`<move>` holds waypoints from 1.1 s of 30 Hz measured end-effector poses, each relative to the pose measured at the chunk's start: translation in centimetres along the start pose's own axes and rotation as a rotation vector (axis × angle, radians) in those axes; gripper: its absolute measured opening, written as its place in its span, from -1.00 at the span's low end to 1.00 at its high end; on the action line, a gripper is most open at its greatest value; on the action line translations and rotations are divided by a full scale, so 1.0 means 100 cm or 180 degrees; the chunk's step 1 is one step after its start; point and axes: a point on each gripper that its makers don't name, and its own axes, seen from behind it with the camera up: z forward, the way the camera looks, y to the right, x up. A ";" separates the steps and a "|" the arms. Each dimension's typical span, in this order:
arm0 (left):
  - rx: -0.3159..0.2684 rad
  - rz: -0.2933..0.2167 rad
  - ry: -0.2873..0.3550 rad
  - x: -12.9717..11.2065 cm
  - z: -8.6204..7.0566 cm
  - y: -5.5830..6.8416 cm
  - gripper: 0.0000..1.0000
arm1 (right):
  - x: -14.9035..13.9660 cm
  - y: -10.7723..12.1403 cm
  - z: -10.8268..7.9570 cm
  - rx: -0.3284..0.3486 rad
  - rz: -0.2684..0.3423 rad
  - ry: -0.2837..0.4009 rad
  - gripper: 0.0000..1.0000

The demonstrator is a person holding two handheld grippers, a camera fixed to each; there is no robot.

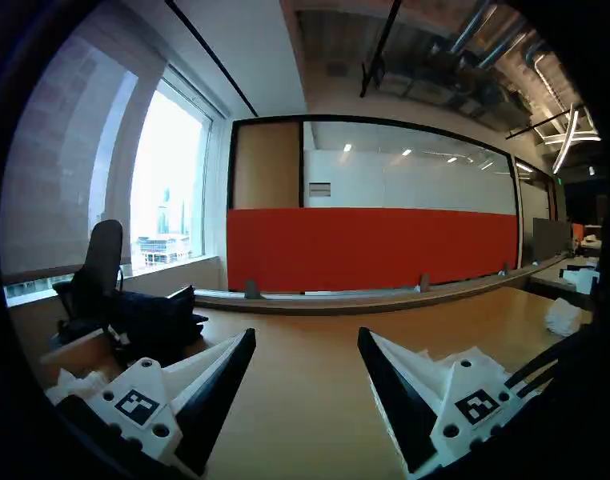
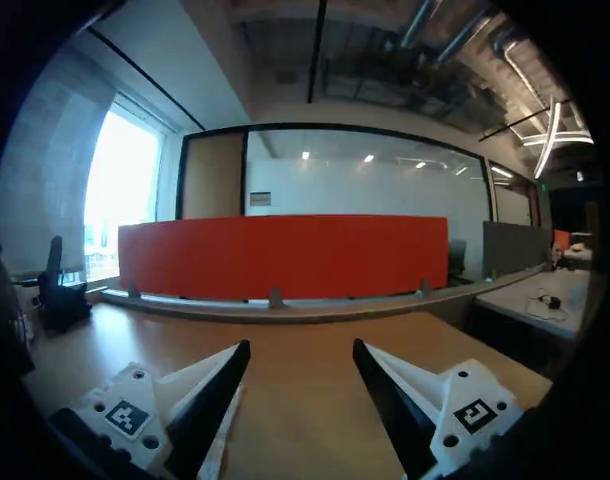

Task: Fold towel

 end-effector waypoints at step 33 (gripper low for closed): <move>-0.0481 0.0157 -0.0373 0.085 -0.008 0.026 0.89 | 0.103 -0.037 -0.014 0.0343 -0.0311 -0.0339 0.99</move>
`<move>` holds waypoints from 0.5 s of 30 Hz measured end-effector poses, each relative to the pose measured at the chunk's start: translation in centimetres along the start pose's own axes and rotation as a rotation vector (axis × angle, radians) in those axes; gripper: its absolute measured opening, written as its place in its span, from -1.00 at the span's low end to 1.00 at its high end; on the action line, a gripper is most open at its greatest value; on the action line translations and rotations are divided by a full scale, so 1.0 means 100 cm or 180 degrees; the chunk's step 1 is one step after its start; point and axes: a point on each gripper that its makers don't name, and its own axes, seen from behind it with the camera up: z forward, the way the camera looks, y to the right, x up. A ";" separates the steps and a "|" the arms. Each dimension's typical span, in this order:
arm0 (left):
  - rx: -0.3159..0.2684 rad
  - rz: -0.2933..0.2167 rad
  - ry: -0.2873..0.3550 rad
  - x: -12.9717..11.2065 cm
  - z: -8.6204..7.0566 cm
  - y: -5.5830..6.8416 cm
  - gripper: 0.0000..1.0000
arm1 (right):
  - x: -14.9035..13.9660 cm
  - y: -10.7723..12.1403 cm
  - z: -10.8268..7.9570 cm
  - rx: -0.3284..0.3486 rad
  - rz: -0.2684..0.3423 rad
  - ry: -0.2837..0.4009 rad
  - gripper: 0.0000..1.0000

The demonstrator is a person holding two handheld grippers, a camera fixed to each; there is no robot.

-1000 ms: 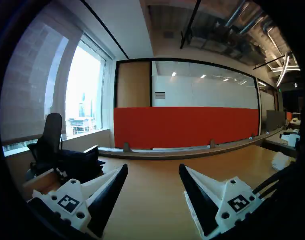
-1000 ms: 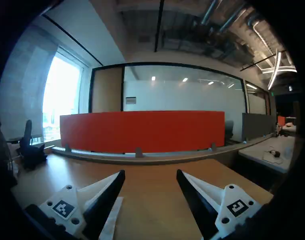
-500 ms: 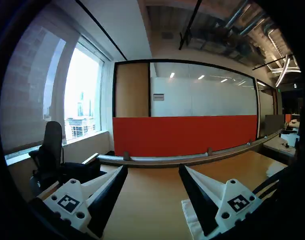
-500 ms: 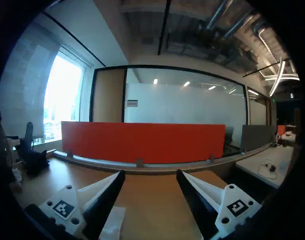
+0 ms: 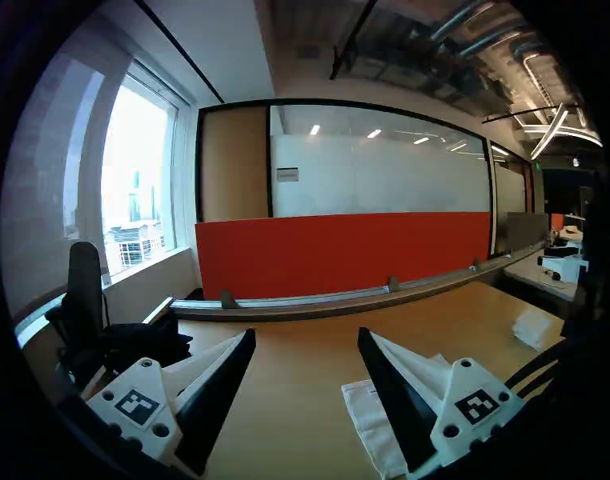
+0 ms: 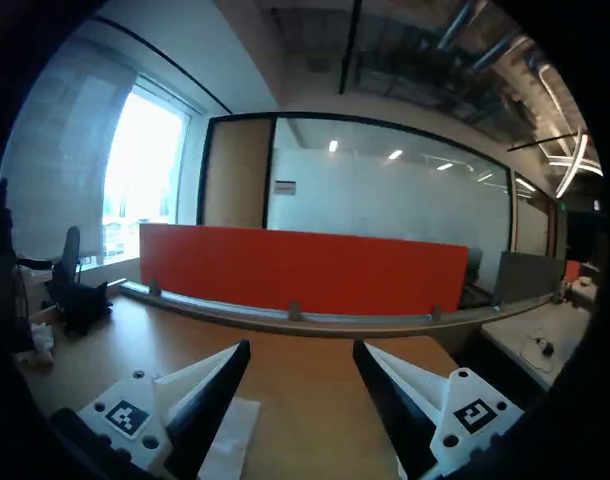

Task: Fold towel

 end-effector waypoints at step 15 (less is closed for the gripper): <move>-0.0572 0.0238 -0.0348 -0.013 0.002 0.030 0.89 | -0.016 -0.038 -0.003 0.0713 -0.0410 -0.0438 0.99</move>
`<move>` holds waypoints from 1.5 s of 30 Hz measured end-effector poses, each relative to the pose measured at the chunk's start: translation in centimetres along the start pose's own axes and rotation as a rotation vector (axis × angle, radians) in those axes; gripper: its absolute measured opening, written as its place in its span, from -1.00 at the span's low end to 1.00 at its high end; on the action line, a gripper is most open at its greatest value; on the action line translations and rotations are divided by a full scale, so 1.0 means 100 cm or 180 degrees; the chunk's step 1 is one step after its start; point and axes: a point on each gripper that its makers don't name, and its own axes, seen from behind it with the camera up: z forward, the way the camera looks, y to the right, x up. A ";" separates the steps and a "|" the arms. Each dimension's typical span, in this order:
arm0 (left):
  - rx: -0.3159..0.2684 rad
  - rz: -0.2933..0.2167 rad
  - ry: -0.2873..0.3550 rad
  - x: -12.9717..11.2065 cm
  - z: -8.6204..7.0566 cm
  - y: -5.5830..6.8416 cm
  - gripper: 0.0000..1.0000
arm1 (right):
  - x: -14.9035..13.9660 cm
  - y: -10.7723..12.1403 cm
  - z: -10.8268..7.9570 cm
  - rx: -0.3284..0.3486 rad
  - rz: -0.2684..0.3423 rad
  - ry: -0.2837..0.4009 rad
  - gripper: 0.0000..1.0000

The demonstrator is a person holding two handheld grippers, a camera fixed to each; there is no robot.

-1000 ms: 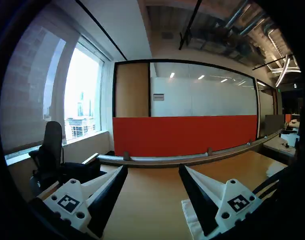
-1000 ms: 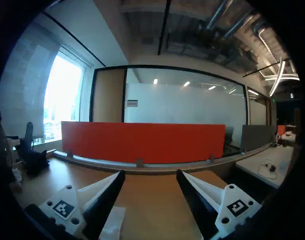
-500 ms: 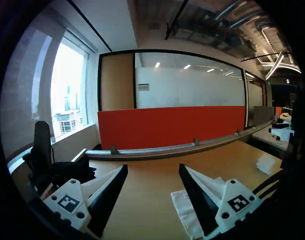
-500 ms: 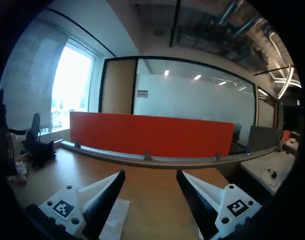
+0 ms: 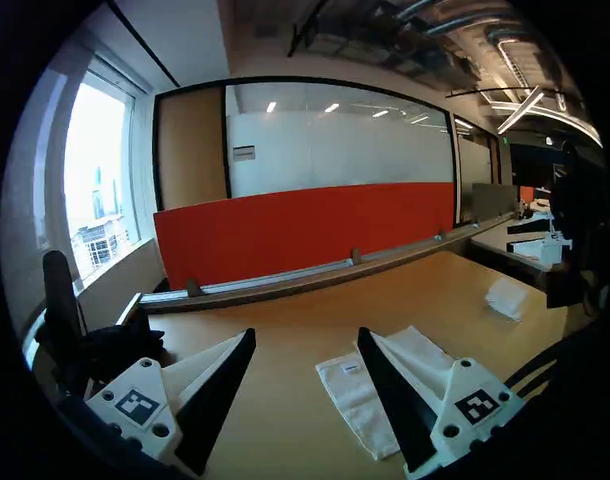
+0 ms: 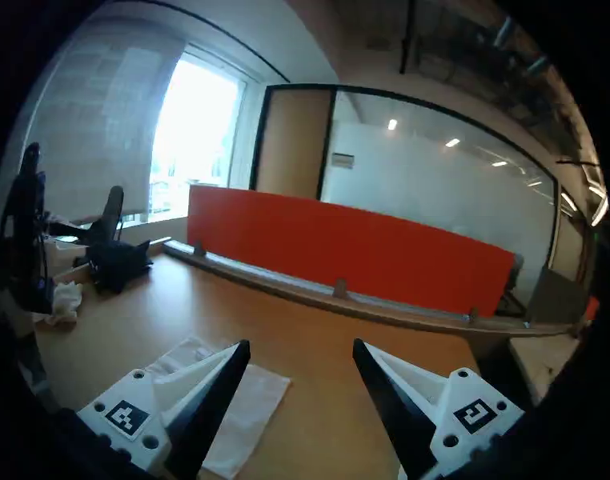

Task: Fold towel

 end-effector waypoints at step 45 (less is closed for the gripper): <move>-0.0668 0.0367 -0.0698 -0.135 0.015 0.071 0.89 | -0.148 -0.066 0.015 0.0834 -0.0299 -0.0919 1.00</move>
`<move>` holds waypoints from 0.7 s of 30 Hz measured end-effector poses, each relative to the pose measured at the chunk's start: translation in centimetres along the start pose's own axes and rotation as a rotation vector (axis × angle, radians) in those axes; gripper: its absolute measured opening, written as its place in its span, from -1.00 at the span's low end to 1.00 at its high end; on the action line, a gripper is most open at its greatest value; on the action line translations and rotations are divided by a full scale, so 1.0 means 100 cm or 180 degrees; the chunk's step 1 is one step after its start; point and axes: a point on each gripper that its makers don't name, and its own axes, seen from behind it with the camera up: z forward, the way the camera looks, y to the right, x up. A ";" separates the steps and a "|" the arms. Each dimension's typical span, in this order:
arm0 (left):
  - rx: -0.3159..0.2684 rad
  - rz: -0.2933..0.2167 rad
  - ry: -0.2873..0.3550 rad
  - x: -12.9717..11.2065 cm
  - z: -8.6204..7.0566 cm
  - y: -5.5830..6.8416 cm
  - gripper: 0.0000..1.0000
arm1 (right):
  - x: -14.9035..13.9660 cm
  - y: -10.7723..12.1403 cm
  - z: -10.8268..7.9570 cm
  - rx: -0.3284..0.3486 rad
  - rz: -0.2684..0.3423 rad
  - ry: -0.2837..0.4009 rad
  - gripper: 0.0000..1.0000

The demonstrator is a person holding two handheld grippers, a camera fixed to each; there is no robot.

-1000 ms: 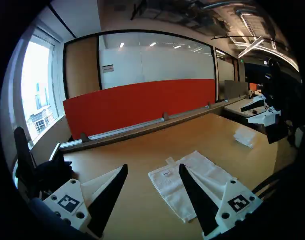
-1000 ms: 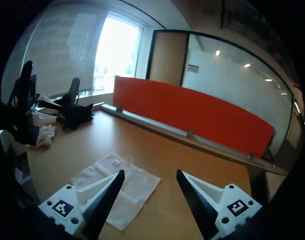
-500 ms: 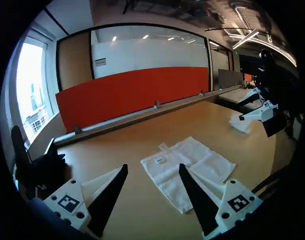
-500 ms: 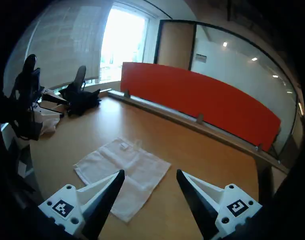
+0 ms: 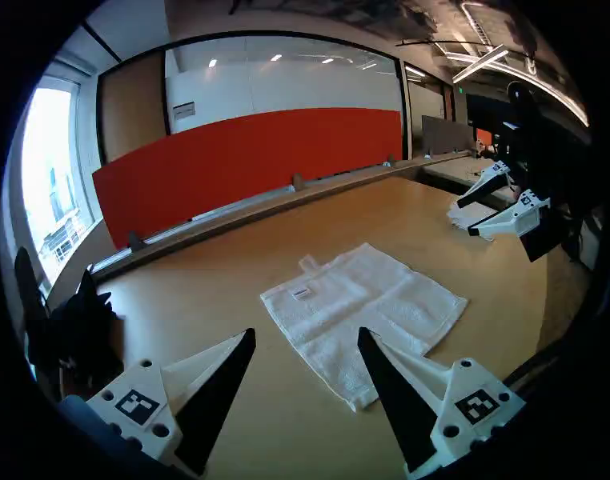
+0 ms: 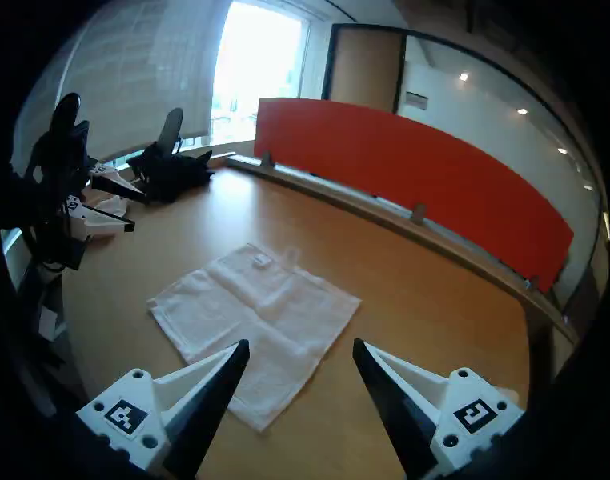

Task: Fold towel

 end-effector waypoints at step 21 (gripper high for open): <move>-0.0263 0.0107 -0.0471 -0.084 0.031 0.031 0.89 | -0.071 -0.034 0.034 0.0257 -0.0080 -0.0397 1.00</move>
